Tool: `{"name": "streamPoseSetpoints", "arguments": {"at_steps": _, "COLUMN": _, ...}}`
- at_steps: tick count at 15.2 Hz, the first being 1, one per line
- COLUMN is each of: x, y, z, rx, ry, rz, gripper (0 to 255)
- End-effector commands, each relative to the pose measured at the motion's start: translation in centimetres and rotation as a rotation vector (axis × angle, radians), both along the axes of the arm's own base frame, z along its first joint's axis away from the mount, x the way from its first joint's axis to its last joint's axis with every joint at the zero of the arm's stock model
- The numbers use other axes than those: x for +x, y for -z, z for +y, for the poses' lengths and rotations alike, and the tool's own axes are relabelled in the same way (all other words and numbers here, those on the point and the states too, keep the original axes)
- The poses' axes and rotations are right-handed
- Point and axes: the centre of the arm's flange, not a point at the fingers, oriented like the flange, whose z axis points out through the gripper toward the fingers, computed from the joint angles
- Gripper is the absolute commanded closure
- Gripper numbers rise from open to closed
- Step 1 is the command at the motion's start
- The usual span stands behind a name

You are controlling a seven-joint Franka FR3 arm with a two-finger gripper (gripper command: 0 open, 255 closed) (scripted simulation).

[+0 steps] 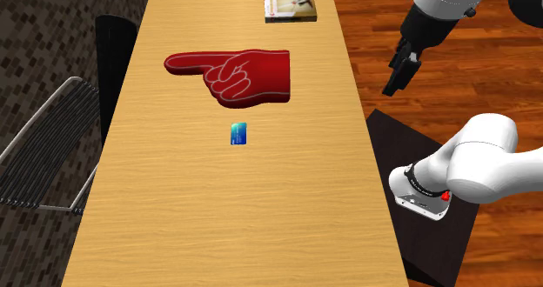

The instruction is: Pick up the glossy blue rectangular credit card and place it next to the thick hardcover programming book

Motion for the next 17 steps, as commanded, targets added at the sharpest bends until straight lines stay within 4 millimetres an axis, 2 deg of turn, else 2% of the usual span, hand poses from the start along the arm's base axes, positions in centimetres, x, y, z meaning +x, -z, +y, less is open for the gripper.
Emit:
{"name": "streamPoseSetpoints", "arguments": {"at_steps": 1, "x": 0.0, "y": 0.0, "z": 0.0, "rx": 0.0, "ry": 0.0, "rz": 0.0, "gripper": 0}}
{"name": "streamPoseSetpoints", "arguments": {"at_steps": 9, "x": 4.1, "y": 5.2, "z": 8.3, "rx": -0.042, "ry": 0.244, "rz": -0.025, "gripper": 0}}
{"name": "streamPoseSetpoints", "arguments": {"at_steps": 17, "x": 10.2, "y": 10.6, "z": 15.2, "rx": -0.084, "ry": 0.488, "rz": -0.05, "gripper": 0}}
